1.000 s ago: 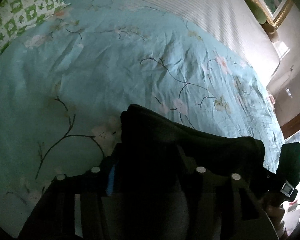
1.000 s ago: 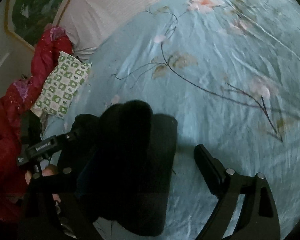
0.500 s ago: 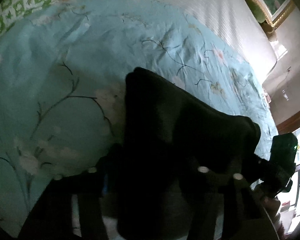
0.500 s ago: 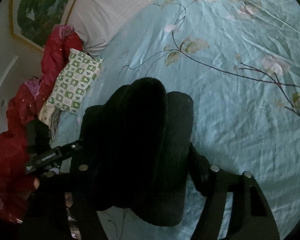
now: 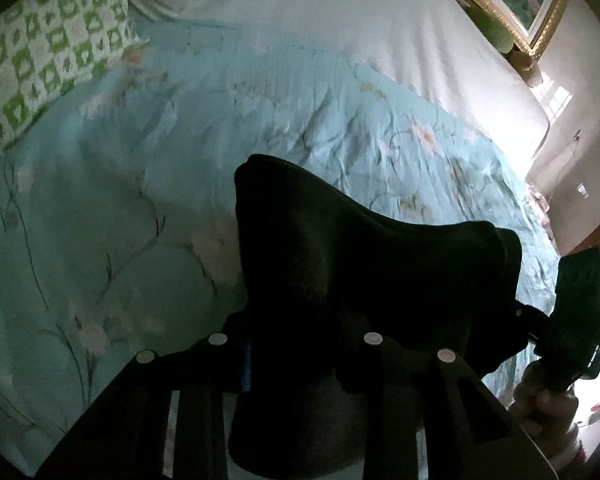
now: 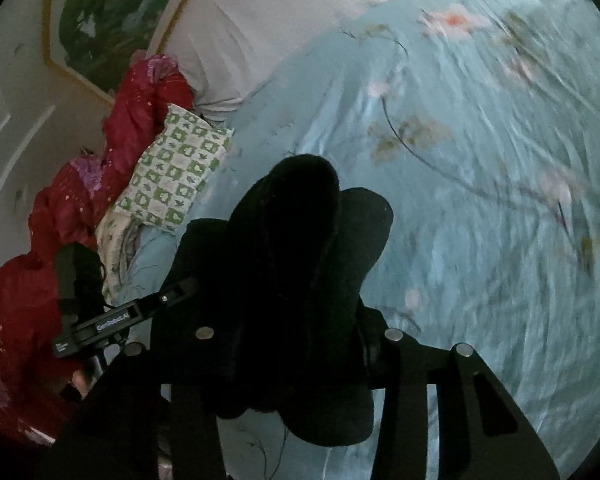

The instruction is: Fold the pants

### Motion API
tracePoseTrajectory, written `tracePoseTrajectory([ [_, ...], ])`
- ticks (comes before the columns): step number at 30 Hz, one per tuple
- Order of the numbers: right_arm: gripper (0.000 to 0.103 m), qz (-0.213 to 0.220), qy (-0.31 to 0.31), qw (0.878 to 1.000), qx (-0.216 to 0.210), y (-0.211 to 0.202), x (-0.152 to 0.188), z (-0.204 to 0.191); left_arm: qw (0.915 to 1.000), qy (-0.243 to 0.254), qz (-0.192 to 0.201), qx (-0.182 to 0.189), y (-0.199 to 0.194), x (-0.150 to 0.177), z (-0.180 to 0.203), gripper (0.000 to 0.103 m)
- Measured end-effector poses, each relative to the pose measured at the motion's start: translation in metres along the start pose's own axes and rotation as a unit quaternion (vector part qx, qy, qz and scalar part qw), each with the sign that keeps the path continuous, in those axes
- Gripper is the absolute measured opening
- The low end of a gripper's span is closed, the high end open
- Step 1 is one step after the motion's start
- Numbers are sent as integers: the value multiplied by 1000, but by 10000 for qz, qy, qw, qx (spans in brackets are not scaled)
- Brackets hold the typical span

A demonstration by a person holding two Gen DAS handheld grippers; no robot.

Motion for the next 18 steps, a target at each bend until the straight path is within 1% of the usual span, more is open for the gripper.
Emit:
tracePoseTrajectory([
  [7, 44, 159, -214, 9996, 107, 1, -42, -9, 9996, -52, 240, -135, -8, -36, 0, 29],
  [13, 44, 130, -367, 9991, 177, 15, -63, -11, 9993, -241, 223, -164, 2, -59, -15, 29],
  [18, 44, 45, -417, 9989, 191, 32, -76, -7, 9989, -320, 187, -275, 14, -68, -25, 29],
])
Point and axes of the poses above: each gripper's, at about its wrist camera, not at the fingertips, and y roughly the way its jaws point, z to its right, x to its underside, the point moved 8 cm from there along y, roughly the way its jaws point, and after that the axes turned 11 degrees about -z, right-handed, at the moved point
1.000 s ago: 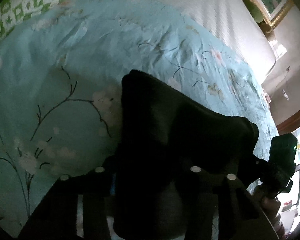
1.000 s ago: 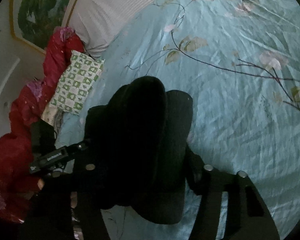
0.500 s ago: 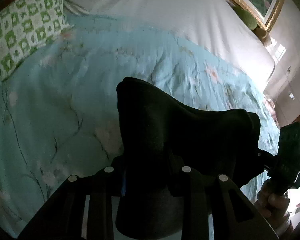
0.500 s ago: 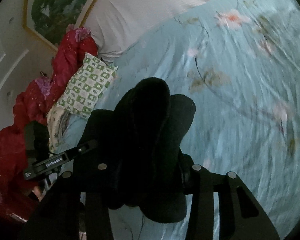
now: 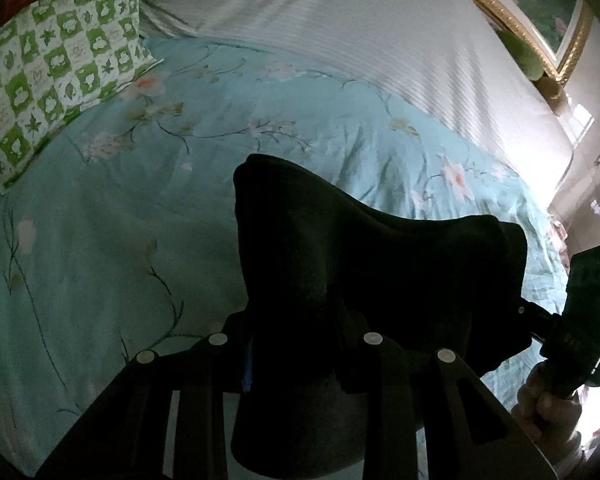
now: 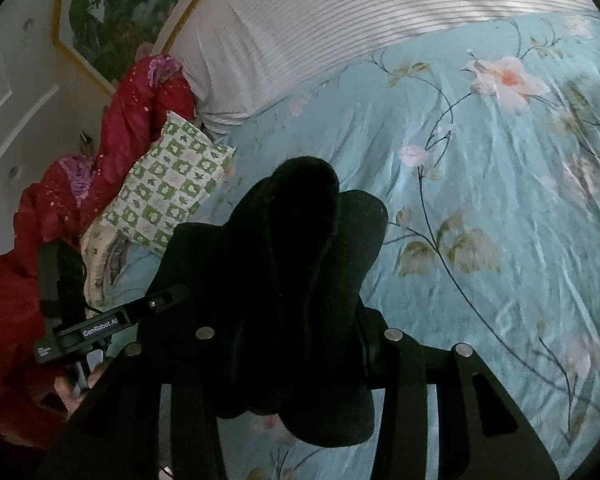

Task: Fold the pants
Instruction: 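Press the folded stack down and open both grippers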

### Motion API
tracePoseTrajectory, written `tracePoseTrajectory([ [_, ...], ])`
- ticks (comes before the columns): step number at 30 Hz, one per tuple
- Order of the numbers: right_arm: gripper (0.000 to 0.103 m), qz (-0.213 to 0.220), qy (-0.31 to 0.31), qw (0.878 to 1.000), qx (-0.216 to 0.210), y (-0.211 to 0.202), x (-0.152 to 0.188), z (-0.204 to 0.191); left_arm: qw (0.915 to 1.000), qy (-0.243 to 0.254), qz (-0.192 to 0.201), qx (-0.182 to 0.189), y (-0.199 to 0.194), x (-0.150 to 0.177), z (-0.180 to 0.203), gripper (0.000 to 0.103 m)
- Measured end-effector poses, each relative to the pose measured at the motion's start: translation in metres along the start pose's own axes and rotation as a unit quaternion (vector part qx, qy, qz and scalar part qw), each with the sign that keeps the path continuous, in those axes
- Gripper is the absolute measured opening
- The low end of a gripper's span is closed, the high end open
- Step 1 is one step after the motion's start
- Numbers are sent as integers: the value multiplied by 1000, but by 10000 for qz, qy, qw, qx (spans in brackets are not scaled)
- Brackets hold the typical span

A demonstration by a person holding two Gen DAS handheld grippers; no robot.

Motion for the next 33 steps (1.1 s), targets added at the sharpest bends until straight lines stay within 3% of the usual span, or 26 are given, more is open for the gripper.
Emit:
tracePoseTrajectory([
  [14, 47, -273, 45, 9996, 74, 34, -6, 17, 9998, -68, -184, -77, 31, -5, -19, 31],
  [19, 56, -270, 21, 9994, 222, 37, -4, 28, 9996, 24, -210, -161, 36, -3, -23, 39],
  [22, 61, -196, 25, 9994, 290, 34, -5, 35, 9995, 51, -198, -245, 36, -2, -23, 49],
  [26, 62, -122, 55, 9994, 329, 27, -3, 36, 9993, 42, -130, -359, 31, 1, -25, 57],
  [33, 63, 118, -36, 9966, 814, 9, 1, 32, 9987, -48, -32, -501, 19, 14, -29, 67],
])
Point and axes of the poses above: each gripper's, at about its wrist camera, not at the fingertips, and y roughly the way its jaws point, z to its right, x to its underside, the point moved 8 cm from there along y, roughly the way its jaws point, and after that the axes turned 11 degrees about -z, right-handed, at the moved point
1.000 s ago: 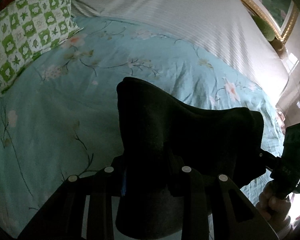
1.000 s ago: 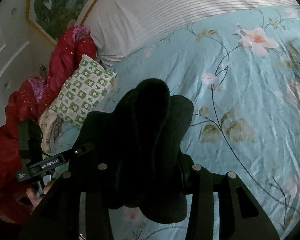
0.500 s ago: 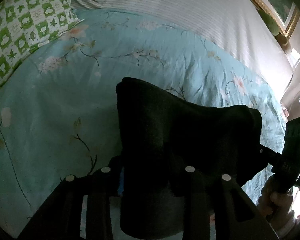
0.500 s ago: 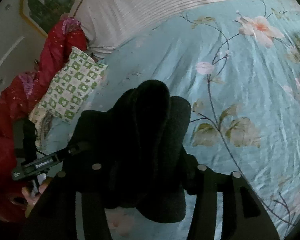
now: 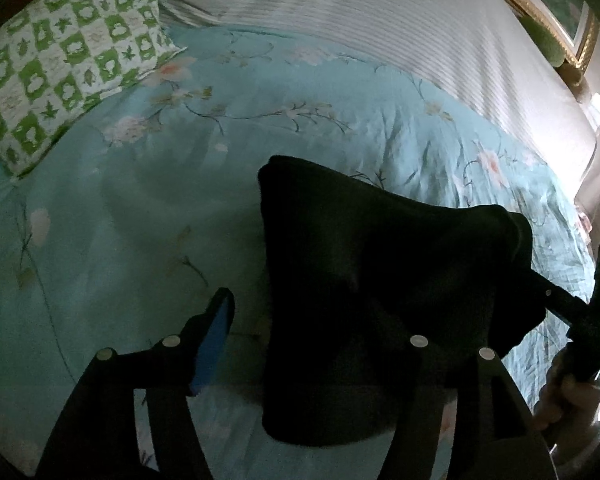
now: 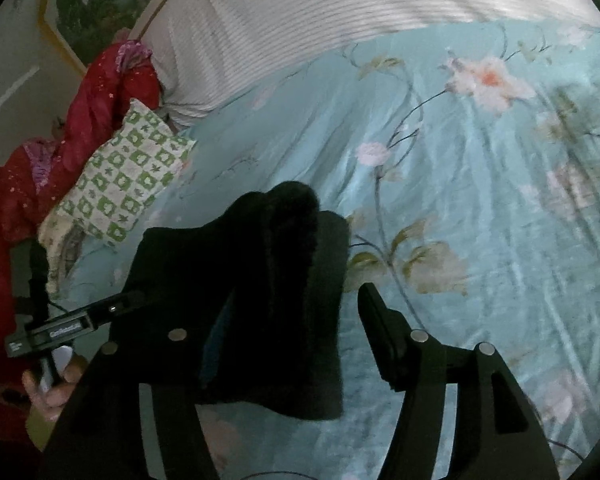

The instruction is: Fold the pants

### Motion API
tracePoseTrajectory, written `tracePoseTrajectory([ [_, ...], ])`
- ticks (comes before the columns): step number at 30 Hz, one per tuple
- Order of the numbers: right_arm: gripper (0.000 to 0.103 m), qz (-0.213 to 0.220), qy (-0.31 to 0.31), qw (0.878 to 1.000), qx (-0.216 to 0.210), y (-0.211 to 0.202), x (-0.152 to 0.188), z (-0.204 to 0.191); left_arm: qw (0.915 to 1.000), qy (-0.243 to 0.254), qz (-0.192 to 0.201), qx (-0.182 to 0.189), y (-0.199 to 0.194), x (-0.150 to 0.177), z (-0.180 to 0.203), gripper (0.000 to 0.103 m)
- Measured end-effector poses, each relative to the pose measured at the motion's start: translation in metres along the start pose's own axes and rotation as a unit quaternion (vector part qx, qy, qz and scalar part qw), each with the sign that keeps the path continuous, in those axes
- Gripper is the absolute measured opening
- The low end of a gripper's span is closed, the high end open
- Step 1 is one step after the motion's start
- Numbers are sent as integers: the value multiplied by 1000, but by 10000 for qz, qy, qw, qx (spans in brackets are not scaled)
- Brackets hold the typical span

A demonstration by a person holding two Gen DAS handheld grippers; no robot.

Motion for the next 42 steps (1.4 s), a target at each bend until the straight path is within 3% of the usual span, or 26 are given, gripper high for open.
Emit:
tracePoseTrajectory([
  [6, 63, 222, 92, 9997, -53, -19, 6, -5, 9997, -53, 132, -222, -13, 16, -2, 75],
  [13, 74, 402, -192, 9990, 17, -34, 20, -30, 9990, -124, 208, -371, -24, 35, -5, 78],
  [42, 95, 452, -1590, 9817, 949, -38, 76, -86, 9926, 5, 542, -1083, -54, 85, 4, 83],
])
Point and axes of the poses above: each gripper's, at about its wrist camera, not at the fingertips, and y roughly the way its jaws point, z to its right, x to its underside, the point moved 8 cm from there along y, roughly the way its jaws point, and after that the axes turned 11 degrees about -z, right-handed, at the moved point
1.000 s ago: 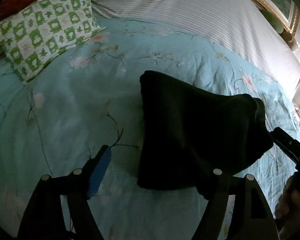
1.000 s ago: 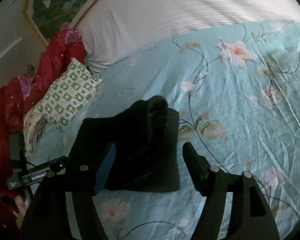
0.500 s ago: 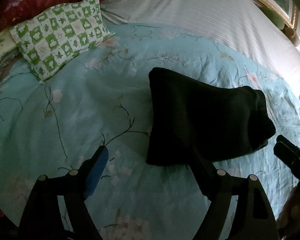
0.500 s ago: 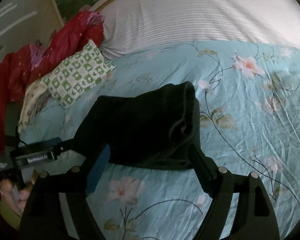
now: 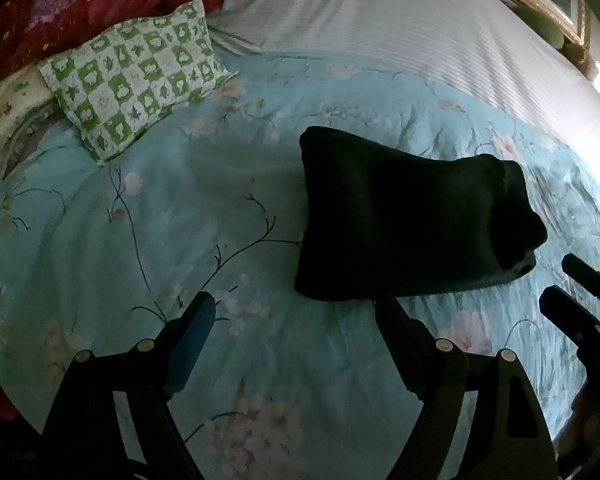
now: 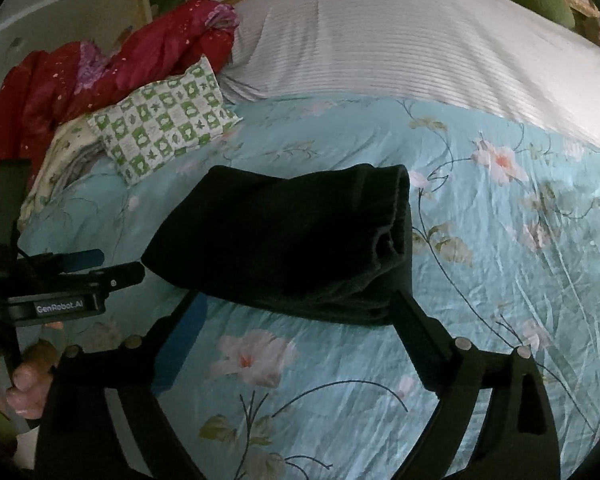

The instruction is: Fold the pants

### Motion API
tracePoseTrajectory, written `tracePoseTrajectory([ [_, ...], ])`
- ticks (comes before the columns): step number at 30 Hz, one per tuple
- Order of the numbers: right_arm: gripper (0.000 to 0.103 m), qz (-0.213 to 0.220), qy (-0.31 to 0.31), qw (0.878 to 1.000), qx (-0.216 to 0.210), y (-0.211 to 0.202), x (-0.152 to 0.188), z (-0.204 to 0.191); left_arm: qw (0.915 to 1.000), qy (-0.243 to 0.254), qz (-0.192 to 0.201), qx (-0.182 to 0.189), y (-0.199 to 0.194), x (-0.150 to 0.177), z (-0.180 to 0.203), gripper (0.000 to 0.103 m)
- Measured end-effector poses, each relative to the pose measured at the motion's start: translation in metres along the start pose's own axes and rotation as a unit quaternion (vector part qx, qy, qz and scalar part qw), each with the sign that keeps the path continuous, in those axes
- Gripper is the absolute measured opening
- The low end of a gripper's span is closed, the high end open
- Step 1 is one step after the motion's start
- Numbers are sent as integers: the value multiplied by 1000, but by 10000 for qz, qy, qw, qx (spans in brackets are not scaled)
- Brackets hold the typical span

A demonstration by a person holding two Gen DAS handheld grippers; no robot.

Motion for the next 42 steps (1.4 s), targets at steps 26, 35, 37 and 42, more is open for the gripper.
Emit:
tracePoseTrajectory([
  [26, 102, -39, -33, 10000, 30, 6, 0, 0, 9993, 328, 128, -86, 1, -1, 12, 84],
  [35, 102, -22, 72, 10000, -13, 8, 0, 2, 9992, 361, 151, -81, 5, -2, 14, 84],
  [37, 102, -9, 70, 10000, -16, 8, -1, 1, 9992, 363, 152, -89, 5, -3, 14, 84],
  [42, 102, -11, 91, 9999, -58, 8, 0, 2, 9992, 365, 157, -79, 5, -3, 14, 84],
])
Point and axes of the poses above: each gripper's, at about its wrist camera, not at the fingertips, and y roughly the way its jaws point, z to its right, x to its underside, the point moved 8 cm from there along y, roughly the way its jaws point, and after that the axes turned 11 degrees about -z, right-handed, at the moved point
